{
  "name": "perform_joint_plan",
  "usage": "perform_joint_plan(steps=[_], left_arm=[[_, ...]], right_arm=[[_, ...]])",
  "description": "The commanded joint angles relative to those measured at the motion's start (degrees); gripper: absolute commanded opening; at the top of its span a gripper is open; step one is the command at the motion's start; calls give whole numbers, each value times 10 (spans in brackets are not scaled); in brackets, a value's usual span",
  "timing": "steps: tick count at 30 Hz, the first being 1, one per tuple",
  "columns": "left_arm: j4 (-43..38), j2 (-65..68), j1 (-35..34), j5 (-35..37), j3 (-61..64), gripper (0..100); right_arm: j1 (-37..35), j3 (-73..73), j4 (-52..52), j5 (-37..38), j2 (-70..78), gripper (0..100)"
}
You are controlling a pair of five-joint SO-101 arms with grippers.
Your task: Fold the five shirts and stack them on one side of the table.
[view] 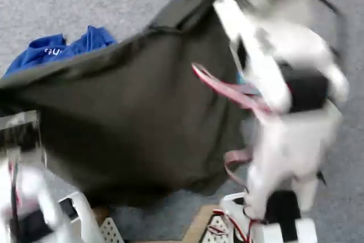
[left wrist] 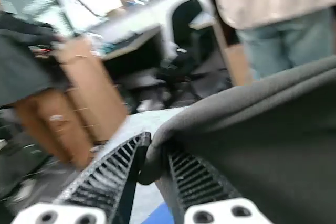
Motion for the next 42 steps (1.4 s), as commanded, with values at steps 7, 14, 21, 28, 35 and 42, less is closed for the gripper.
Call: perform_joint_plan(steps=[7,14,21,28,35,42], left_arm=[[-378,423,76,-33,-112,30],[-166,618,81,-19,-320,29],[13,589,76,-23,-283,29],[256,434,82,-23,-200,29],[304,257,80,-53,24,29],[309,236,78,-66,122,29]], right_arm=[[-11,-88,-135,-21,240,13],[-11,-249,-47,-55,369,13],[4,-371,189,-46,403,13],[11,-402,417,47,390,13],[18,-29,404,104,165,13],[27,325,382,166,-76,13]])
